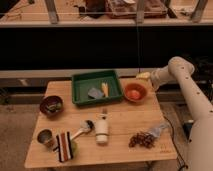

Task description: Wipe tray with towel

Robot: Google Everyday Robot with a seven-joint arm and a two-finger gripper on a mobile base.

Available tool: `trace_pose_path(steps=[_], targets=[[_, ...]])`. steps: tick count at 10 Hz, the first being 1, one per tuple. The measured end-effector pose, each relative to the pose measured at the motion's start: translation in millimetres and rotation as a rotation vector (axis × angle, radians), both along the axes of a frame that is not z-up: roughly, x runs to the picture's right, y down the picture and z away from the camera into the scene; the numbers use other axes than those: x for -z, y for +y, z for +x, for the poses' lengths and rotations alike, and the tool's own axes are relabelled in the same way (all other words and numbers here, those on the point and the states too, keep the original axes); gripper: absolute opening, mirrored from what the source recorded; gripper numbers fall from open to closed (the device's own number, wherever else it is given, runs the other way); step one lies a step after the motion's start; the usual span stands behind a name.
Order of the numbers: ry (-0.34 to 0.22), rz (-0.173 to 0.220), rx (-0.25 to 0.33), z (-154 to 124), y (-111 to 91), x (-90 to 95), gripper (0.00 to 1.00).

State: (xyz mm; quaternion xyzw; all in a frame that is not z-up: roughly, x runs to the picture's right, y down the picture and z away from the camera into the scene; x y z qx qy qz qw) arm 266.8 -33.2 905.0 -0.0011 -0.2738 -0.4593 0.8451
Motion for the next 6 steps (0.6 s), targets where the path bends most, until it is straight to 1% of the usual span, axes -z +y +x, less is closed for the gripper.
trace_pose_path(steps=[2,3,4,5,6], targets=[[0.002,0.0,0.002,0,0,0.1,0.8],[0.013,0.001,0.012,2,-1,0.7,0.8],[0.045,0.004,0.039,3,-1,3.7,0.8],[0.089,0.01,0.069,11,2,14.2,0.8],[0.125,0.009,0.095,20,12,23.6,0.8]])
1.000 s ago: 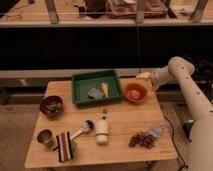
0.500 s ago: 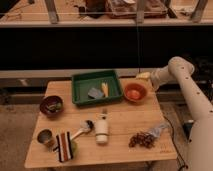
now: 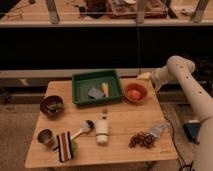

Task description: Wipe tray with towel

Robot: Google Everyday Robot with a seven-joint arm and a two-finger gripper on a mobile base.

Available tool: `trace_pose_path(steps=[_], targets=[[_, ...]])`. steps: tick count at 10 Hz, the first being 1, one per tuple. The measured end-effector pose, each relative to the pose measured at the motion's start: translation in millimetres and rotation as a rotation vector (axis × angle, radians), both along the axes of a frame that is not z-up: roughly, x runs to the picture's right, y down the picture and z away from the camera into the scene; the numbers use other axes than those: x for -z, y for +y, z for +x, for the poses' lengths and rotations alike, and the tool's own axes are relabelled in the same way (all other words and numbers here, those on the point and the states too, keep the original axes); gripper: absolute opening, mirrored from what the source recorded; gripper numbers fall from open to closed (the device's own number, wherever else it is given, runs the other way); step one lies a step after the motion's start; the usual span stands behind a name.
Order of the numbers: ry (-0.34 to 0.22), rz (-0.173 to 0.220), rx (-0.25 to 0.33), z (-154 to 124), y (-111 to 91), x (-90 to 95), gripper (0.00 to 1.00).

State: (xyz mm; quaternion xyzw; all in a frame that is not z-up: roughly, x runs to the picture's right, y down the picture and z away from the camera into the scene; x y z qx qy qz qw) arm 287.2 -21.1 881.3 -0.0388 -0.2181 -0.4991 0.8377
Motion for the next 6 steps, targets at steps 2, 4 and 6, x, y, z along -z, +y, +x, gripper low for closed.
trace_pose_path(steps=[2,4,6], targets=[[0.073,-0.009,0.057,17,30,29.1,0.8],[0.164,-0.055,0.101,38,68,57.4,0.8],[0.278,-0.111,0.144,64,102,81.8,0.8]])
